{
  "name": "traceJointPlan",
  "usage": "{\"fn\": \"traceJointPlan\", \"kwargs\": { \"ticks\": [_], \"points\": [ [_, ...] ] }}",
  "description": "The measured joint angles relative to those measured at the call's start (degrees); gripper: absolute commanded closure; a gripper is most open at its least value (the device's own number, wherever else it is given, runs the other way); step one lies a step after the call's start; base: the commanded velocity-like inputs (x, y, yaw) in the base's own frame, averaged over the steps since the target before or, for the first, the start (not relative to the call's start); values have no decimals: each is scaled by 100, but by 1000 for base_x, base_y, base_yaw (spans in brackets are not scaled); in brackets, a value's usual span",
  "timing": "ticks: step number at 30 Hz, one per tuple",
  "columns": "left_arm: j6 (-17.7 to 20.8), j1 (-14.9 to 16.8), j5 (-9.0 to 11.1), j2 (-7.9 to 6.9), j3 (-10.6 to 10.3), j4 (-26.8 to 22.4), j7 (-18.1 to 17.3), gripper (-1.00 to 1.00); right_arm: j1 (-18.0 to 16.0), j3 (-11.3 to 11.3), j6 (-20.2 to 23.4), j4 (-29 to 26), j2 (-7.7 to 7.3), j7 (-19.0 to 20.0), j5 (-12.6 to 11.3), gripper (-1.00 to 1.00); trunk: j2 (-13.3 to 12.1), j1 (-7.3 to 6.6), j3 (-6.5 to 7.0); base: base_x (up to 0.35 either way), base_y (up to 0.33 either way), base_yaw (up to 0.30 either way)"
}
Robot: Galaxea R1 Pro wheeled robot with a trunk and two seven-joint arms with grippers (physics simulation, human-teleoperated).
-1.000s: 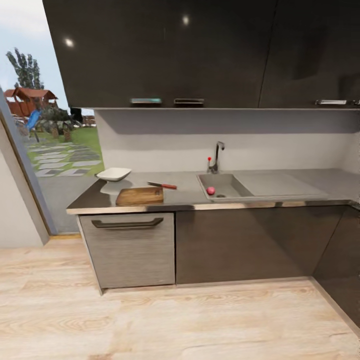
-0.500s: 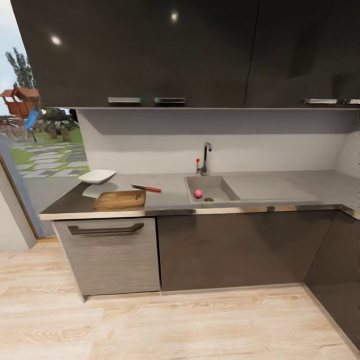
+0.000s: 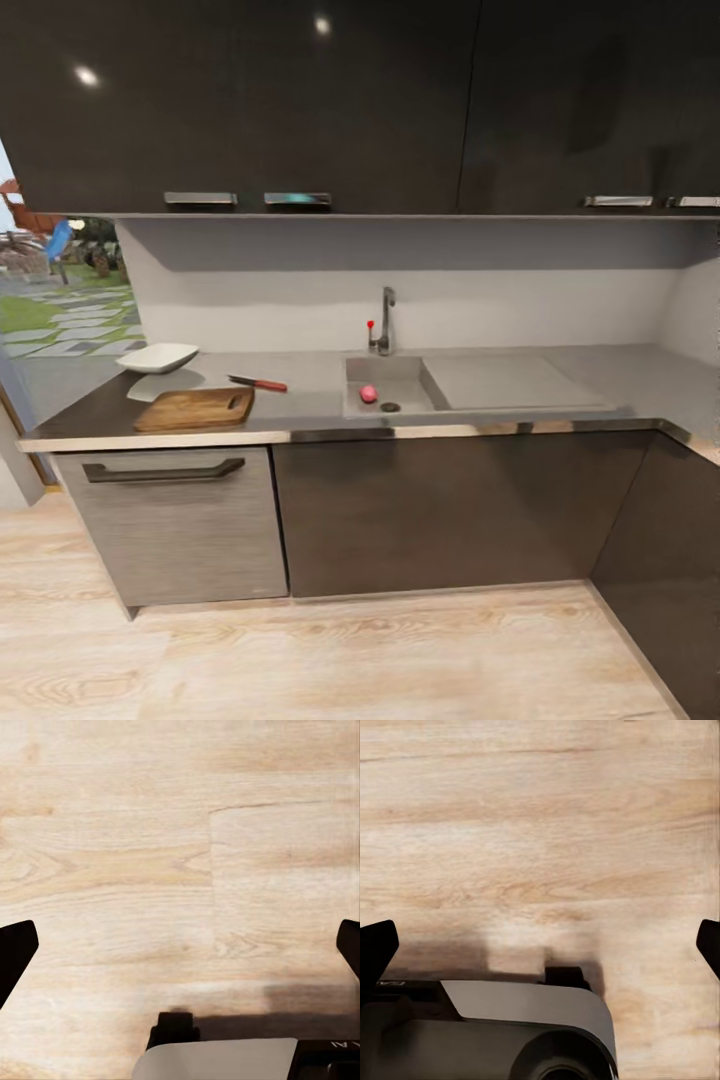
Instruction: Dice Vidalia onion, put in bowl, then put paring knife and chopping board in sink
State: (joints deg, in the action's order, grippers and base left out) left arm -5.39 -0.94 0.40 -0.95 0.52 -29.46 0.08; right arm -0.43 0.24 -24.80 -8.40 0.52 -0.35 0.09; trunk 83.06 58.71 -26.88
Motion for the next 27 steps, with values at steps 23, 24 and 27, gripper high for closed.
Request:
{"fn": "traceJointPlan", "kwargs": {
  "ticks": [23,24,27],
  "points": [
    [-7,0,-8,-17,0,-14,0,-100,-1,0,1,0,0,2,3,-100,0,1,0,143,-297,0],
    [-7,0,-8,-19,-1,-14,0,-100,0,0,1,0,0,2,4,-100,0,1,0,41,-81,0],
    [-125,0,-4,-38,-2,-16,1,-100,-3,0,1,0,0,-1,2,-100,0,1,0,23,-44,0]
  ]
}}
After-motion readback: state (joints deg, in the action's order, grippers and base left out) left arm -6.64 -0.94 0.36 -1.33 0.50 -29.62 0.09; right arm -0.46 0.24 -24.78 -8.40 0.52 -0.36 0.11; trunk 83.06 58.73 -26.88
